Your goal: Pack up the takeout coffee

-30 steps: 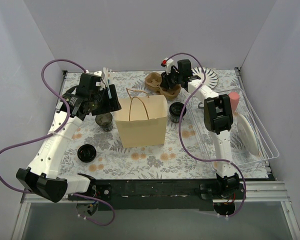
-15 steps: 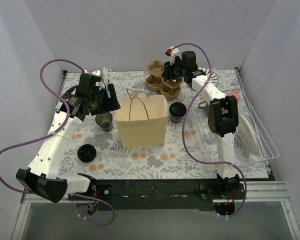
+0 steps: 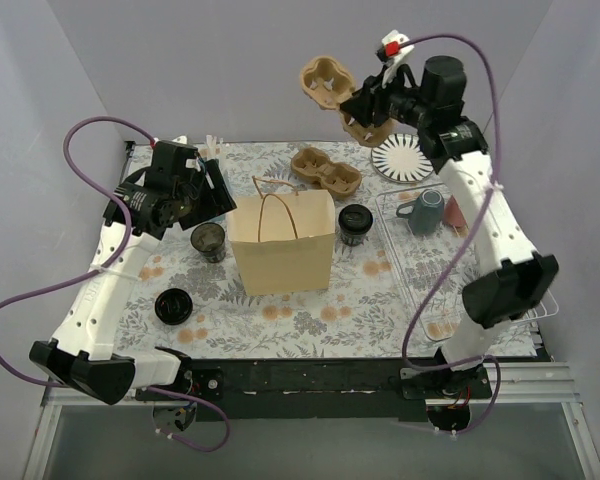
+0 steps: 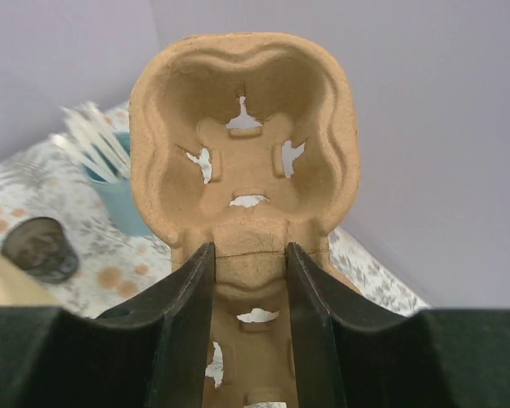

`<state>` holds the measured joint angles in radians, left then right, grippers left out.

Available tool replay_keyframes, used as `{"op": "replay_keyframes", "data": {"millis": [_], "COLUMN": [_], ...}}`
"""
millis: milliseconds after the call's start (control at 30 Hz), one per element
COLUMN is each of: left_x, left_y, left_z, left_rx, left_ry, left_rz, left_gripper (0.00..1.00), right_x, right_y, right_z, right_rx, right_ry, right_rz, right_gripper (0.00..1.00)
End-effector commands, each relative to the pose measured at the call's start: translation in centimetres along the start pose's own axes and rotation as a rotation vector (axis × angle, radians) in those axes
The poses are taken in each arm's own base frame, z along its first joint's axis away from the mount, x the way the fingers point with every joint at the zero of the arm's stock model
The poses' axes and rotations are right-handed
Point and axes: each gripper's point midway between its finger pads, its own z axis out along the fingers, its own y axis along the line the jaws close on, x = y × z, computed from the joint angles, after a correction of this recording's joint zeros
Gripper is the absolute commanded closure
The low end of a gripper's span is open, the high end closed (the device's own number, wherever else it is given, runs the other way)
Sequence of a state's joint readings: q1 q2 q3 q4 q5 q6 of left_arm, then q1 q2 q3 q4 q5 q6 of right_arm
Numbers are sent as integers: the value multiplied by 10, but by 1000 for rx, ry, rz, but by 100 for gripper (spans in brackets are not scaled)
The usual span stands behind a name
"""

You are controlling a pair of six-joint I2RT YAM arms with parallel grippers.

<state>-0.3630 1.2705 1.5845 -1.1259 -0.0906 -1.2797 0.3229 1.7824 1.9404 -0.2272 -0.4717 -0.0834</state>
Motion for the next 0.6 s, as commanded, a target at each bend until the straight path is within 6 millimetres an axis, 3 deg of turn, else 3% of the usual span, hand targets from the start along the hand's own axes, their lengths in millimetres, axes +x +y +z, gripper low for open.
{"op": "replay_keyframes", "data": {"millis": [0,100,200,267,400,567], "left_x": [2,3,3,2,11,19], "left_y": [-7,-19,-19,-16,-11,-6], "left_z": [-2,-5,-6,-9,-10,-9], "left_rx": [18,76,69,41,34,31], "left_ry": [21,43,47,52,73,93], "left_rz": [-47,-66,-69,-80,-76,-66], "left_gripper": [37,41,41,41,41,40], "right_x": [-47,-46,-34,-40,-30,0], "right_y": [67,86,110,128,149,165], "right_z": [-70,-105,-131,-149,-167,-165], "right_rx": [-125,-116,-152,-186,-221,-224], "right_ry": [-32,4,19,3,45,165], "right_rz": [-16,-13,-4,-2,0,-53], "right_gripper": [61,61,61,61,61,61]}}
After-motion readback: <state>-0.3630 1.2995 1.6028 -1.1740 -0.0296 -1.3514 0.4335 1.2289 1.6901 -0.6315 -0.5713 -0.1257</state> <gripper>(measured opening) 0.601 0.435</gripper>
